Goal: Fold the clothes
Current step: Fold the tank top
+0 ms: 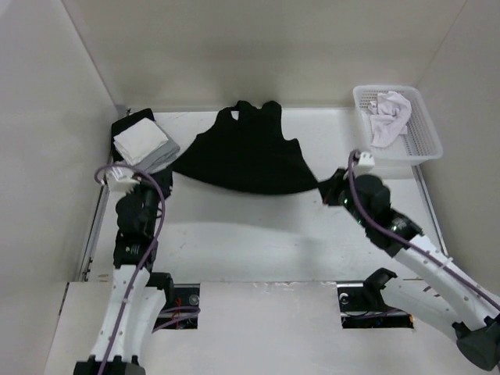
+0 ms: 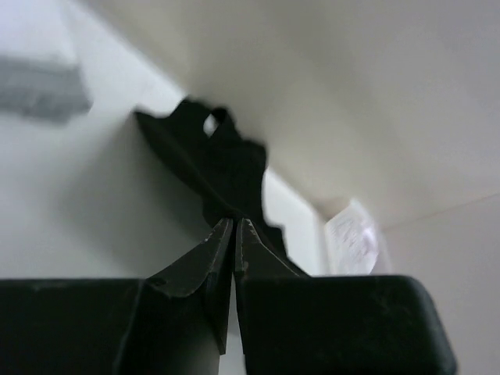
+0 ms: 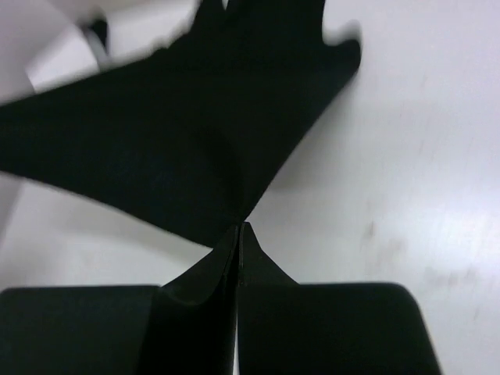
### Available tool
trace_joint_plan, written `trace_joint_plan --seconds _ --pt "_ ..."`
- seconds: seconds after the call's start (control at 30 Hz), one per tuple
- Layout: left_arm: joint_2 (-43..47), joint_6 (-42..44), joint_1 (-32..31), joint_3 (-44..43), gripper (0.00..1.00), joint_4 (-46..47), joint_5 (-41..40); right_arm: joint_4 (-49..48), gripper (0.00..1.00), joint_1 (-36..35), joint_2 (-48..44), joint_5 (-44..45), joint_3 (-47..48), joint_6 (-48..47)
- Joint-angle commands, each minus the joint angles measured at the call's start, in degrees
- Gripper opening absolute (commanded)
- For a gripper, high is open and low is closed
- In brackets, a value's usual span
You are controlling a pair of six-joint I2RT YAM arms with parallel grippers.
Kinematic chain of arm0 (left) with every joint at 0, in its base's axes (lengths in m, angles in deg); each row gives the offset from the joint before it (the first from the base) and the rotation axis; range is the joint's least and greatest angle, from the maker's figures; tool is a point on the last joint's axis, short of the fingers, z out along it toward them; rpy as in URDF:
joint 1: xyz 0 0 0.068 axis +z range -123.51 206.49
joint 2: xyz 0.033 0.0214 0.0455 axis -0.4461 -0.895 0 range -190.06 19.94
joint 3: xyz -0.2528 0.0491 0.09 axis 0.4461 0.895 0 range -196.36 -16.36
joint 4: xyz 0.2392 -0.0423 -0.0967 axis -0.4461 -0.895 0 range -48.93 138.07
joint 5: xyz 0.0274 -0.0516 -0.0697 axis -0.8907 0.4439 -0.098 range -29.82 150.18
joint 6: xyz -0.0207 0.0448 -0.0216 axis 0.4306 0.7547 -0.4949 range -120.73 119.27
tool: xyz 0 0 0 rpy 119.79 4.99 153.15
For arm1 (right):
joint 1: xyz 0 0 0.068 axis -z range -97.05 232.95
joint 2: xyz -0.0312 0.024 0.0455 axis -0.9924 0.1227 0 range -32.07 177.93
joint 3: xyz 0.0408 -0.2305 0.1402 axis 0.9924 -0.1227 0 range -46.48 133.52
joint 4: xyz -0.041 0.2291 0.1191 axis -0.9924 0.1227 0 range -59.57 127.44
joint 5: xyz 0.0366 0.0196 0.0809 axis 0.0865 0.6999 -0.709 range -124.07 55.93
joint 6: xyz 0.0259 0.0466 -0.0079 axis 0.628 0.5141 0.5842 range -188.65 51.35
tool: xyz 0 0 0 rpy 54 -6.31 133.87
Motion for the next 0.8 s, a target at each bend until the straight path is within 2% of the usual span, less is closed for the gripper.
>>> trace_joint_plan --seconds 0.0,0.17,0.3,0.4,0.5,0.6,0.67,0.77 --pt "11.44 0.07 0.01 6.92 0.02 -8.85 2.87 -3.45 0.00 -6.84 -8.28 4.37 -8.68 7.22" --pt "28.06 -2.12 -2.01 8.61 0.02 -31.34 4.73 8.05 0.00 -20.89 -19.18 7.36 -18.98 19.16" --pt "37.13 -3.88 -5.09 4.58 0.01 -43.23 -1.23 19.83 0.00 -36.62 -23.77 14.11 -19.97 30.14" --pt "37.67 -2.92 -5.88 -1.05 0.01 -48.25 -6.86 25.73 0.00 -47.79 -22.99 20.70 -17.16 37.80" --pt "36.88 -1.34 -5.44 -3.43 0.01 -46.96 -10.56 27.50 0.00 -53.52 -17.21 26.34 -12.25 38.88" --pt "31.72 -0.63 -6.14 -1.16 0.01 -38.19 -12.59 22.35 0.00 -45.14 -10.52 26.62 -8.28 29.16" --pt "24.26 -0.63 -6.41 0.16 0.01 -29.32 -13.38 13.93 0.00 -34.43 -6.92 21.46 -7.05 19.07" --pt "8.72 -1.33 -5.53 1.57 0.01 -11.41 -14.26 -2.24 0.00 -14.84 0.02 8.21 -5.73 7.44"
